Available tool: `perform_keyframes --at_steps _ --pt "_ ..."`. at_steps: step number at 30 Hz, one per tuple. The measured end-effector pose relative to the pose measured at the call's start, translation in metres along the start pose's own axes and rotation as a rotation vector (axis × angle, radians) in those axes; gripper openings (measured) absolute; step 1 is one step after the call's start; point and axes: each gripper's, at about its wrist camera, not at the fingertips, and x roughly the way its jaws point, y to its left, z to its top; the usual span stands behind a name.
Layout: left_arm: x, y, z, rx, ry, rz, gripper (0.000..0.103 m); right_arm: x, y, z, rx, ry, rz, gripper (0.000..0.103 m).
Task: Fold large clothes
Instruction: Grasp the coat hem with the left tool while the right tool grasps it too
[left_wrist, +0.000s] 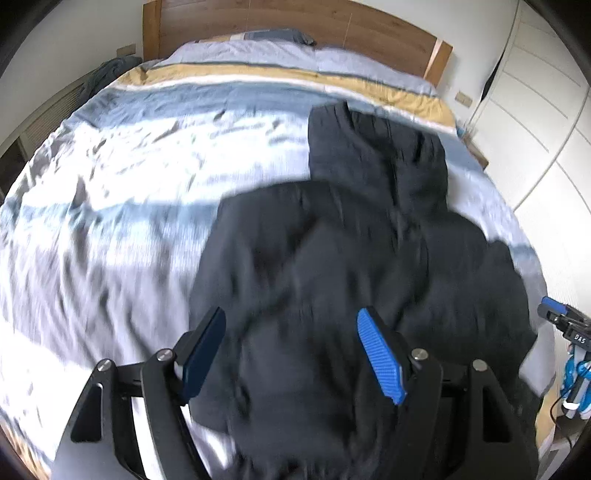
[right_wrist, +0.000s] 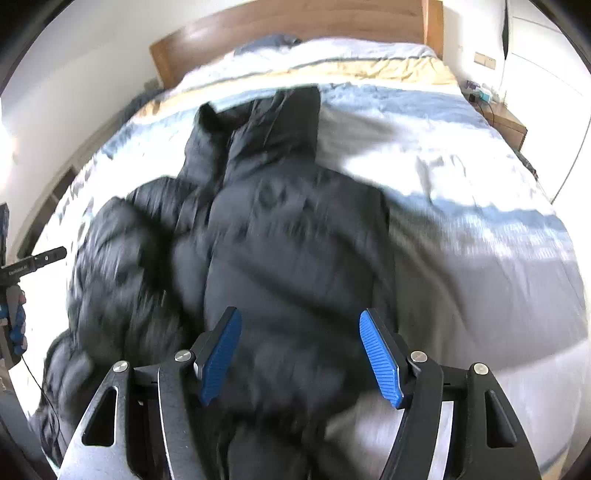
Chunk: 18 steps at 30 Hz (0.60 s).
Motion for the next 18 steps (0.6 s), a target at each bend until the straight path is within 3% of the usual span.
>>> perform_keyframes --at_steps 7,9,11,18 --pt "0.080 0.014 0.108 -0.037 0.019 -0.082 0.073 0.074 -0.021 0.092 0.070 -0.055 0.072 0.068" --pt "0.108 0.017 0.135 -0.084 0.022 -0.090 0.073 0.097 -0.025 0.118 0.112 -0.067 0.098 0.069" --pt "0.142 0.020 0.159 -0.176 0.033 -0.146 0.073 0.125 -0.027 0.146 0.164 -0.075 0.136 0.070" --pt "0.228 0.024 0.185 -0.414 0.039 -0.251 0.073 0.184 -0.028 0.197 0.284 -0.094 0.204 0.072"
